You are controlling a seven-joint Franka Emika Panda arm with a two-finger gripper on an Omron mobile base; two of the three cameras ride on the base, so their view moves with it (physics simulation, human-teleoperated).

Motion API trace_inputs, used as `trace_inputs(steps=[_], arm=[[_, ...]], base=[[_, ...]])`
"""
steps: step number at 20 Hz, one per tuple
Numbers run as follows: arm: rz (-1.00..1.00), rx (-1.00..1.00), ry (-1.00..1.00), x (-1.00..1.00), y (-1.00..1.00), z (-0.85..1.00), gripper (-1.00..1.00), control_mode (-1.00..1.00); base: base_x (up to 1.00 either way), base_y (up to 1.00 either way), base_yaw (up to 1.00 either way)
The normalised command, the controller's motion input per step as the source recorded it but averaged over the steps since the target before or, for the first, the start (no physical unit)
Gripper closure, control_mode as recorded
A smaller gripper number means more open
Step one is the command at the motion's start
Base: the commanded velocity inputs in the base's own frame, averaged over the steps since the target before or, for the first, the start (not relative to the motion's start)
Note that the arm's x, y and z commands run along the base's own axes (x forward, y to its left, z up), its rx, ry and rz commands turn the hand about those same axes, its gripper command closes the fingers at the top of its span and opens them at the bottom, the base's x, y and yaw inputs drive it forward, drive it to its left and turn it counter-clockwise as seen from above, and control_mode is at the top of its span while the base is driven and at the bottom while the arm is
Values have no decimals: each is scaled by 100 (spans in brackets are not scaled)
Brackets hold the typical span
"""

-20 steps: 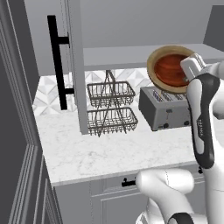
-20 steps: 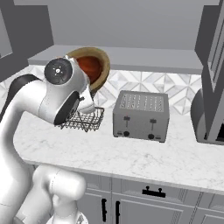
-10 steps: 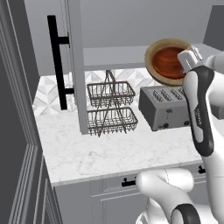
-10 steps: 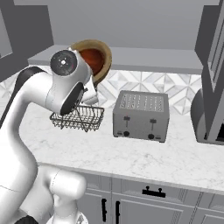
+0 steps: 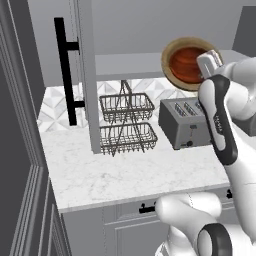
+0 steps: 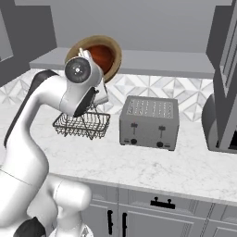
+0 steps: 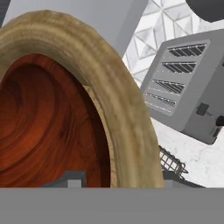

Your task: Pick up the bowls on the counter and stack them on top of one another in the open cabinet. Place the smaller bowl on top of the larger bowl.

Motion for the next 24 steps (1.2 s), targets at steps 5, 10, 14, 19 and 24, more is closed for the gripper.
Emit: trace_inputs(steps=[5,10,14,19,24], arm=[[0,2,-1,47,9,3,100,-100],[0,0,0,46,15,13,100,-100],[0,1,-3,39,4,25,100,-100],[0,7,-6,31,1,26,100,-100],[0,7,-3,41,2,22,100,-100]], base=[[0,0,0],[0,0,0],[0,0,0],[0,0,0],[0,0,0]])
